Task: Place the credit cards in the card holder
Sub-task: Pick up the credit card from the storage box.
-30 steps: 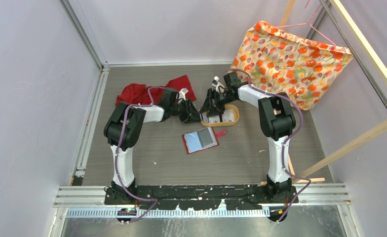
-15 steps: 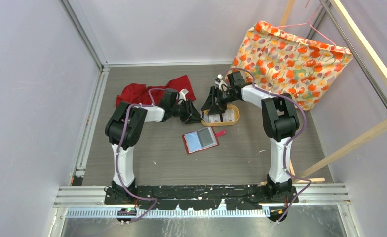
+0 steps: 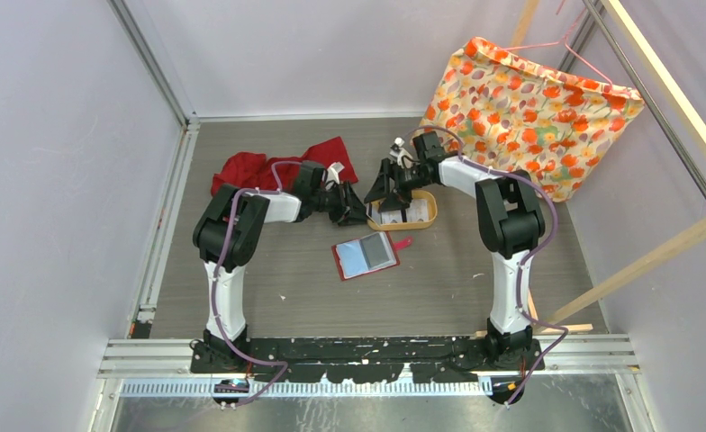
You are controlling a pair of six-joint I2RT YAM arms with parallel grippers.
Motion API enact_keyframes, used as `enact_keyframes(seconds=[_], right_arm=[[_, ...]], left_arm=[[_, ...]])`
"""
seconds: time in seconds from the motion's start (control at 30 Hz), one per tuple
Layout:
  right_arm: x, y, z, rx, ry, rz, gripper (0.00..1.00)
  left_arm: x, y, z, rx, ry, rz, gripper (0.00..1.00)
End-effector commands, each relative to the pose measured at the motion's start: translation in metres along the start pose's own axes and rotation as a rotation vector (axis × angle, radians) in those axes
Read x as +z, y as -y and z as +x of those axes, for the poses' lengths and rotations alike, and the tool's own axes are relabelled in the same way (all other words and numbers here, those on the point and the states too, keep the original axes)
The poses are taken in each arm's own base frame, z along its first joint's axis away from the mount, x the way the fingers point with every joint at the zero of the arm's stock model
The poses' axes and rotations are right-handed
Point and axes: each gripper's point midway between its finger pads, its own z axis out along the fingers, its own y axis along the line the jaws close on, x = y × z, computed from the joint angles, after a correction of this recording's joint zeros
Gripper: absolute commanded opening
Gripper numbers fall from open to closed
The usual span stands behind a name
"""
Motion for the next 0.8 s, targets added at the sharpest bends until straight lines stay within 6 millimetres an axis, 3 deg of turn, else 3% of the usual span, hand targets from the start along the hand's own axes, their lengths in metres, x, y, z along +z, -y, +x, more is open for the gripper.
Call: enact_keyframes(seconds=[0.0, 0.37, 0.77], right_arm=[[-0.006, -0.023, -0.002, -0.064, 0.002, -0.031, 0.7], [-0.009, -0.033, 0.001, -0.109, -0.012, -0.049, 0.69], [-0.02, -0.024, -0.003, -0.153, 0.02, 0.033, 0.47]], left_arm=[[0.002, 0.025, -0.009, 0.052, 0.008, 0.091, 0.4], [0.005, 0.031, -0.013, 0.03, 0.017, 0.129, 0.43], [0.008, 0.017, -0.01, -0.004, 0.012, 0.074, 0.43]])
